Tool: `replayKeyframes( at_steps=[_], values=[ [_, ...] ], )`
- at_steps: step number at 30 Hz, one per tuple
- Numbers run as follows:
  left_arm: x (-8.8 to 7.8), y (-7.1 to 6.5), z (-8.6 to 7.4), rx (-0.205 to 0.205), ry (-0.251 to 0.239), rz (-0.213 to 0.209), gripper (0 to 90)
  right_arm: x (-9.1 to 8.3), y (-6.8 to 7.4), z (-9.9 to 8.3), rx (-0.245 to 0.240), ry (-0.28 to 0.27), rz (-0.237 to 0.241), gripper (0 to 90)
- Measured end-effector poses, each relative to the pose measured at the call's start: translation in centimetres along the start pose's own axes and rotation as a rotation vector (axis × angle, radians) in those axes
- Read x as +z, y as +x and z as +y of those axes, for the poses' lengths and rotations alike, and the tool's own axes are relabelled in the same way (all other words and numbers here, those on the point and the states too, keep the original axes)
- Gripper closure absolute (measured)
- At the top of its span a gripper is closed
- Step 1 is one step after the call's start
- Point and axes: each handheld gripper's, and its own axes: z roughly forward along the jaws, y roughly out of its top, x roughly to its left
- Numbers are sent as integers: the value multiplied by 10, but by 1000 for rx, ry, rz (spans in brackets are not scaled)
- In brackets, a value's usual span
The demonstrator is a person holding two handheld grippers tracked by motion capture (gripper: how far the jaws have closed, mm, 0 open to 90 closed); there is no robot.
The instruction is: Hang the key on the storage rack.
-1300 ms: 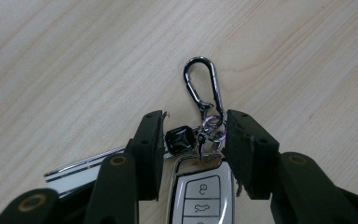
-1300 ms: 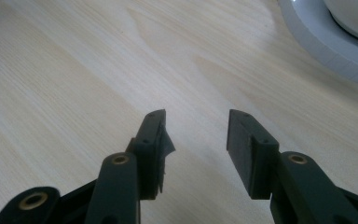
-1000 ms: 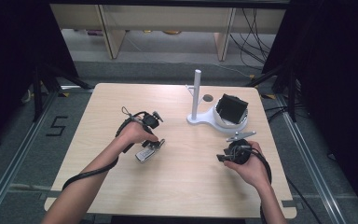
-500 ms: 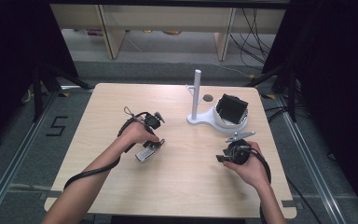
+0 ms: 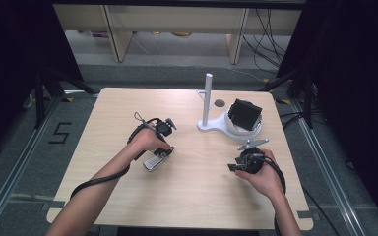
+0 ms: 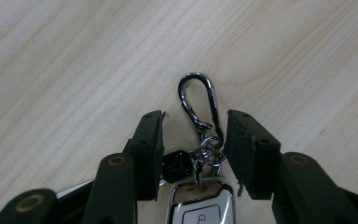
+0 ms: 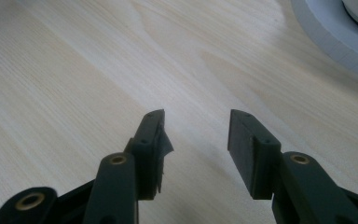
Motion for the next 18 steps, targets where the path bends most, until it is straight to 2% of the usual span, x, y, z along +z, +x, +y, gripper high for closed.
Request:
replayKeyframes(
  at_steps=[2, 7, 12, 16, 18],
  values=[
    [0, 0, 1, 6, 10, 0, 559, -1, 0, 0, 3, 17, 4, 568],
    [2, 1, 1, 8, 25, -1, 559, -1, 0, 0, 6, 18, 6, 567],
    [7, -1, 1, -2, 14, -1, 560, 0, 0, 0, 6, 24, 5, 564],
    [8, -3, 1, 1, 31, -2, 562, 0, 0, 0, 7, 25, 3, 564],
    [9, -3, 1, 17, 44, -2, 564, 0, 0, 0, 6, 24, 6, 563]
  ],
)
